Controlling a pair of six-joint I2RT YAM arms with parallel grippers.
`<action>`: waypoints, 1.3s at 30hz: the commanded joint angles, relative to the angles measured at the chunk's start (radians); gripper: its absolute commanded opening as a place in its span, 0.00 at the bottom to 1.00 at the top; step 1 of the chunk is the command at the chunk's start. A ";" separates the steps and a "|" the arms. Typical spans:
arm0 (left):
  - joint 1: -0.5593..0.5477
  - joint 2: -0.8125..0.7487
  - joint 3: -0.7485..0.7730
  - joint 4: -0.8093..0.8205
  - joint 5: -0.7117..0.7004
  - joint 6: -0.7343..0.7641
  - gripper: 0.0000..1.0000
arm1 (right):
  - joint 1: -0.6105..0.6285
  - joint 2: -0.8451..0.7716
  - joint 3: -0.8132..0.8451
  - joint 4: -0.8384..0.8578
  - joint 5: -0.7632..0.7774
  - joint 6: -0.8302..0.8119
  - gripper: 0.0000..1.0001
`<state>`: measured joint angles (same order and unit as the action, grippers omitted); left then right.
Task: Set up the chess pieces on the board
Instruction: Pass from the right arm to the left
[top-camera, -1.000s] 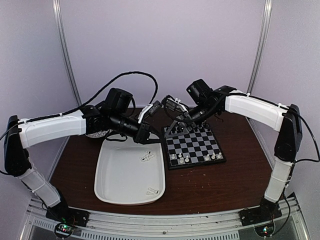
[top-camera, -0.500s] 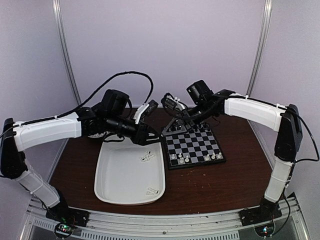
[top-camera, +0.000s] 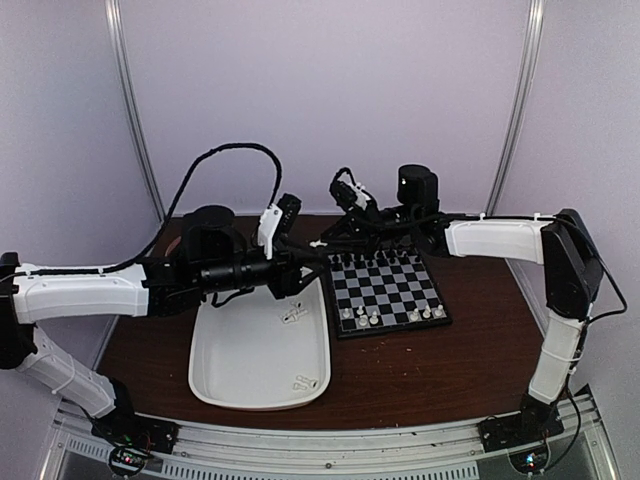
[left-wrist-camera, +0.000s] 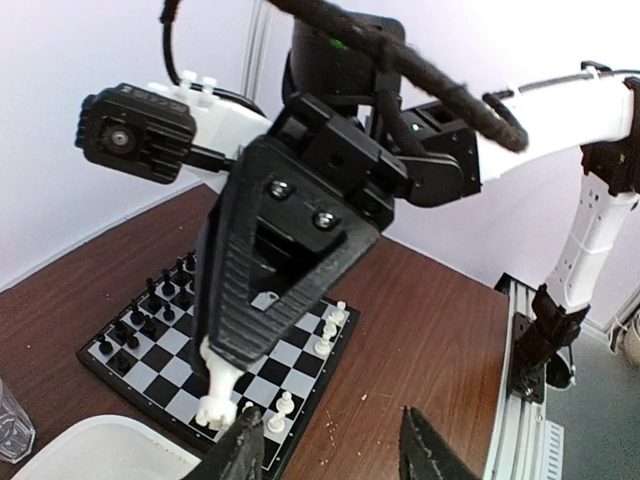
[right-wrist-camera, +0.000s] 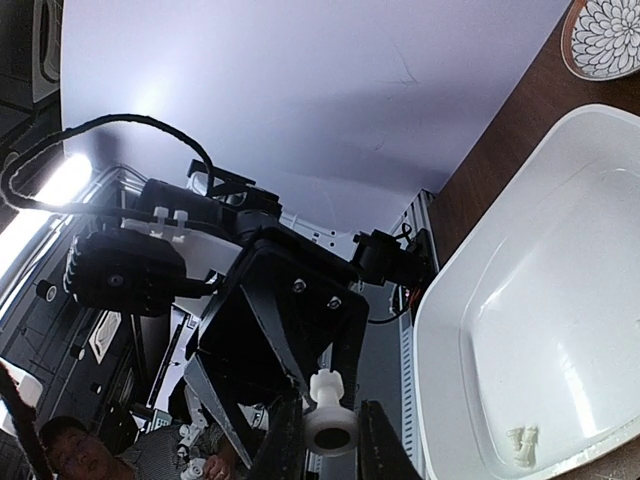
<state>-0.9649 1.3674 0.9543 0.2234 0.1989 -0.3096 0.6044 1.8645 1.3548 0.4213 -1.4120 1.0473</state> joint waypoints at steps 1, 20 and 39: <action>0.005 -0.020 -0.072 0.223 -0.127 -0.087 0.47 | 0.005 -0.031 -0.003 0.072 -0.023 0.037 0.00; 0.095 0.054 -0.035 0.284 0.083 -0.239 0.35 | 0.004 -0.048 0.002 -0.005 -0.025 -0.036 0.02; 0.110 0.041 -0.059 0.307 0.093 -0.261 0.30 | 0.005 -0.037 0.000 -0.004 -0.027 -0.040 0.03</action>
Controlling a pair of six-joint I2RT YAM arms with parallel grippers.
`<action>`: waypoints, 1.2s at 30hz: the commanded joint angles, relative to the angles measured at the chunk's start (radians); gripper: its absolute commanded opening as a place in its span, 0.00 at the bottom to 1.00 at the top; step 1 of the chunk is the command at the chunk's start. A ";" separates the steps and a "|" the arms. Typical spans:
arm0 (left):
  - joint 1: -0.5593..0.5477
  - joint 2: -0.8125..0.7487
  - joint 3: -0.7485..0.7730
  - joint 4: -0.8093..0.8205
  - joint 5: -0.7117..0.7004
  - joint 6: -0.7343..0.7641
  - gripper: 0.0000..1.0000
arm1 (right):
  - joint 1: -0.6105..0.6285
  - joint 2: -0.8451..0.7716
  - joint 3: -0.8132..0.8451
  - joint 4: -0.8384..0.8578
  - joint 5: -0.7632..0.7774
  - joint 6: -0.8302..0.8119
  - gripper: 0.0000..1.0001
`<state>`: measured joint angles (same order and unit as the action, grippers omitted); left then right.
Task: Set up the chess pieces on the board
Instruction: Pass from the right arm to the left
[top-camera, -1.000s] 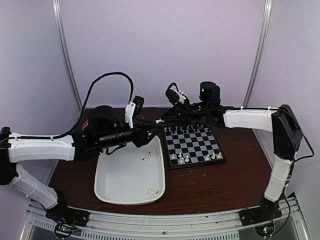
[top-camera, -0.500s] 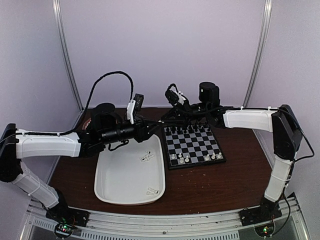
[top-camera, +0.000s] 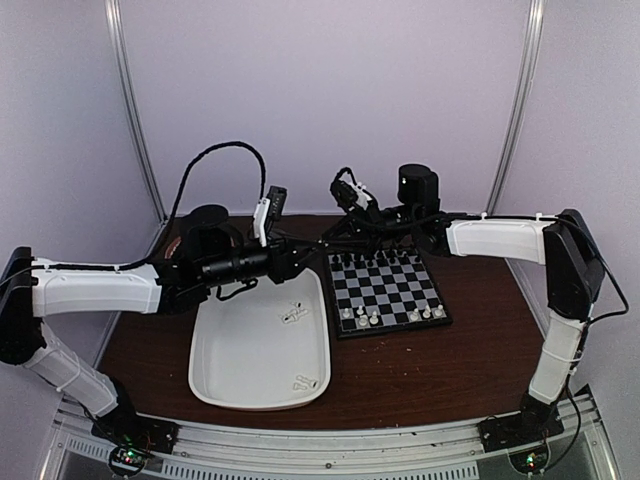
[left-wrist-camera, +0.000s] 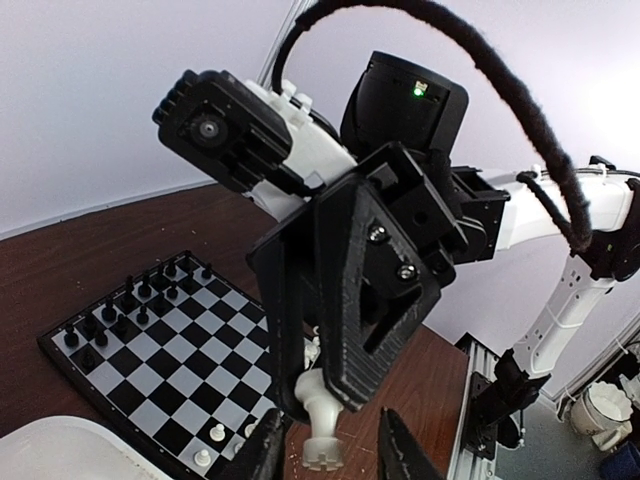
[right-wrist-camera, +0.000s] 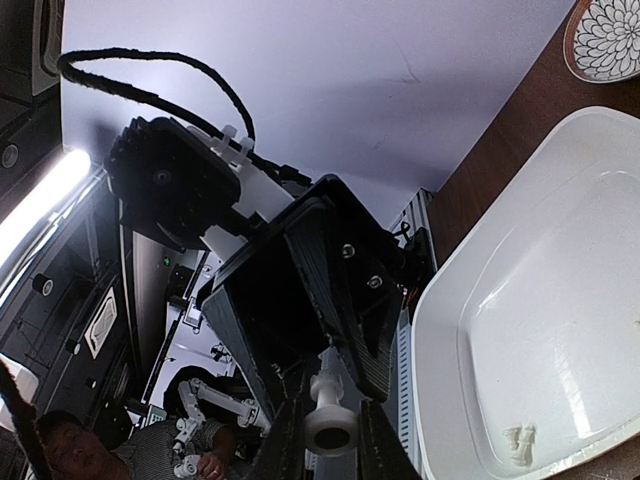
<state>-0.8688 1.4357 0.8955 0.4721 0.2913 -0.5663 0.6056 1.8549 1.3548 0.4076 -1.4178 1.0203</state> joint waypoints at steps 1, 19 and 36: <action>0.016 -0.028 -0.002 0.061 0.004 -0.007 0.28 | 0.003 -0.028 0.000 0.010 -0.021 -0.012 0.03; 0.022 -0.006 0.003 0.060 0.027 -0.036 0.23 | 0.003 -0.025 0.002 0.008 -0.017 -0.018 0.04; 0.026 -0.009 -0.009 0.031 0.034 -0.039 0.20 | 0.003 -0.019 0.002 0.037 -0.017 0.004 0.04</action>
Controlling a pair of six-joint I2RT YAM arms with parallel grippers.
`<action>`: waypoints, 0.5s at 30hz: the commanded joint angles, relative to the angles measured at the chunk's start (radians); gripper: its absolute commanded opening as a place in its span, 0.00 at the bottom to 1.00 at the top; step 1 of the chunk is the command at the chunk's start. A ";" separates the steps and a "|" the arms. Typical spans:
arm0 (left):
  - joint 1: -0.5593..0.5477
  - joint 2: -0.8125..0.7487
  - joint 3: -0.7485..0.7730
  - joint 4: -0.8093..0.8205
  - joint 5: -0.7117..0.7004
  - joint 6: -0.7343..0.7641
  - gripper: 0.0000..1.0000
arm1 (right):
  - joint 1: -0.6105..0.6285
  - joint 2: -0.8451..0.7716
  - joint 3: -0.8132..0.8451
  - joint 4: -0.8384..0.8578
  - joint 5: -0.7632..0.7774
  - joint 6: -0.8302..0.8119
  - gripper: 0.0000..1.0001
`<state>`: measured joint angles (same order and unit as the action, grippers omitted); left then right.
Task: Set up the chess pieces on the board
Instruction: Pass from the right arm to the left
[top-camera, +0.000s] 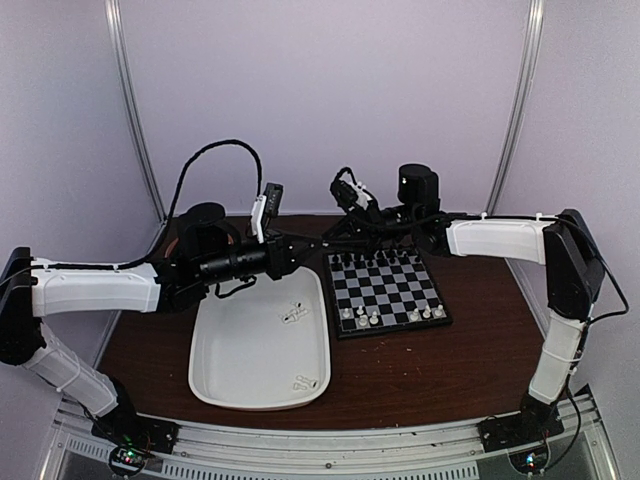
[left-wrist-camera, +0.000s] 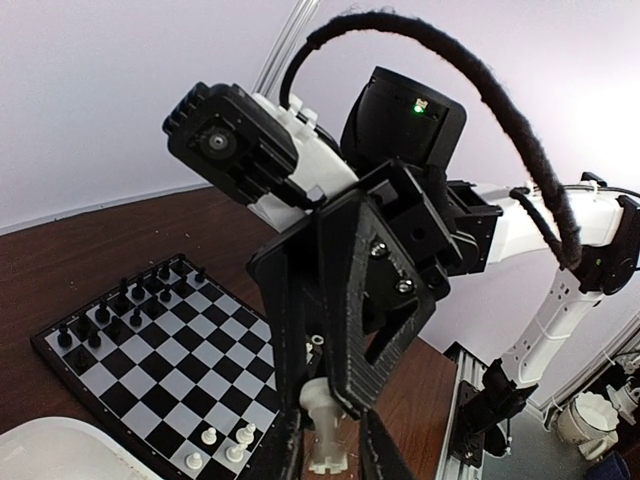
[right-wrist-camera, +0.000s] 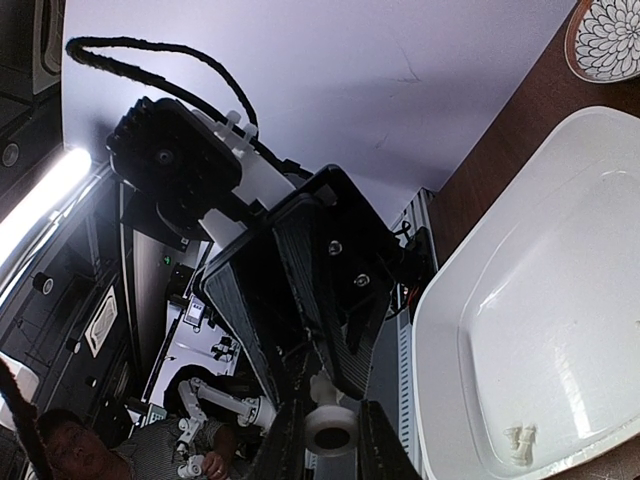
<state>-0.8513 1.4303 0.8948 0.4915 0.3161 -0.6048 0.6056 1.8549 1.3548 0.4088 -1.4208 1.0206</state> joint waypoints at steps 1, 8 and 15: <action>0.009 -0.004 -0.009 0.012 0.012 -0.001 0.20 | 0.003 -0.018 0.002 0.035 -0.013 0.004 0.04; 0.011 0.001 -0.007 0.019 0.023 -0.003 0.14 | 0.003 -0.018 0.000 0.037 -0.013 0.006 0.04; 0.012 -0.004 0.012 -0.018 0.028 0.011 0.08 | 0.000 -0.014 -0.001 0.036 -0.018 -0.004 0.11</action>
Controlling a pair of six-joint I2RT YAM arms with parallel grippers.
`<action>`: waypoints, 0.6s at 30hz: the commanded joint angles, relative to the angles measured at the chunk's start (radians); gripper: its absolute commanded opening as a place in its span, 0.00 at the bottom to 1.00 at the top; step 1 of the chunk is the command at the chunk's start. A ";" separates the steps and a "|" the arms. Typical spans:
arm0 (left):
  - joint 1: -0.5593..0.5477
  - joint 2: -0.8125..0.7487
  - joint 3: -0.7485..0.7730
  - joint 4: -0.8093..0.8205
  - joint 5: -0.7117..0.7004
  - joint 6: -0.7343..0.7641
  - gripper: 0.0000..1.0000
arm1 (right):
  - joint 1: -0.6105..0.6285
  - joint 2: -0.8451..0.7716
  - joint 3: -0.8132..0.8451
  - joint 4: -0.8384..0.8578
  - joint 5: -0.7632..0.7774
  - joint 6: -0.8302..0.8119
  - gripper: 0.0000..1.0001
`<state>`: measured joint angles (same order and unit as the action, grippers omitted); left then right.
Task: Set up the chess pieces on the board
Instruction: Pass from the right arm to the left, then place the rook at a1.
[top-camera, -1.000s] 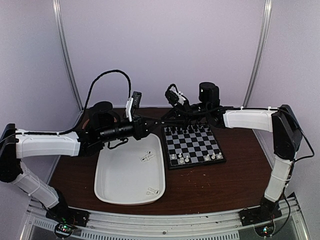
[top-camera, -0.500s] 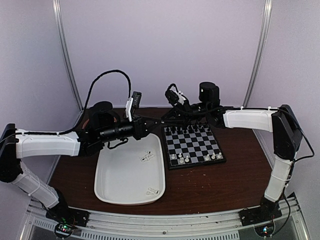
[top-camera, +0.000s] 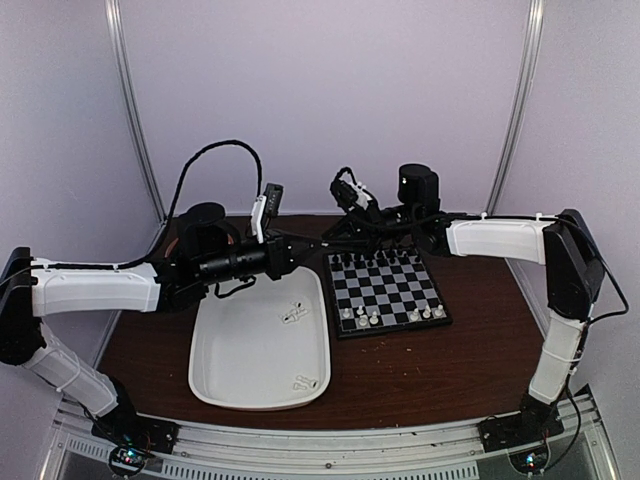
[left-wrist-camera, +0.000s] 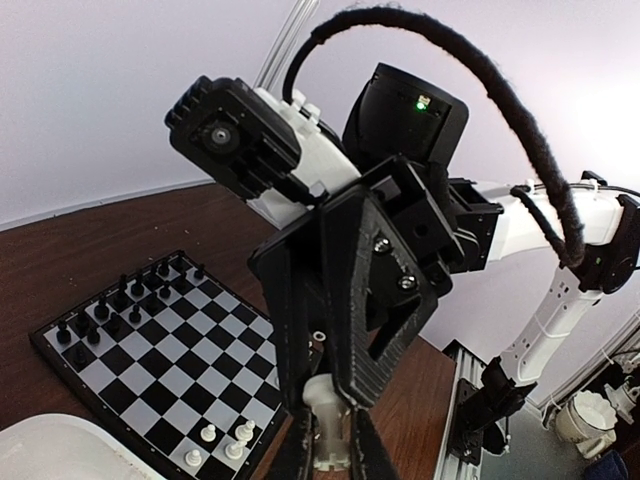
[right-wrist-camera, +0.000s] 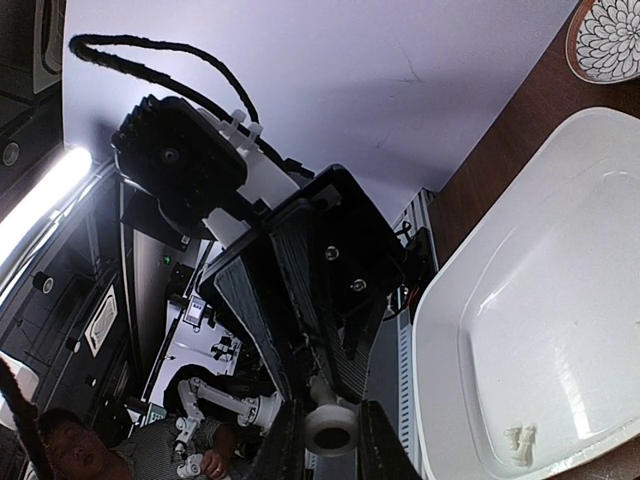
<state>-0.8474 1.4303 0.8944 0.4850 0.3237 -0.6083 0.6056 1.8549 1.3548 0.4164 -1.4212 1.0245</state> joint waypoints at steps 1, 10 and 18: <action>0.008 -0.004 0.026 -0.040 0.021 0.025 0.08 | -0.007 -0.015 -0.002 0.029 -0.020 -0.011 0.16; 0.008 0.075 0.283 -0.505 0.020 0.175 0.05 | -0.255 -0.104 0.028 -0.596 0.055 -0.570 0.54; 0.003 0.351 0.681 -1.049 0.077 0.331 0.04 | -0.405 -0.220 0.085 -1.288 0.546 -1.285 0.56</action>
<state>-0.8452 1.6665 1.4326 -0.2237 0.3573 -0.3840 0.2161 1.7344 1.4471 -0.5228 -1.1503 0.1345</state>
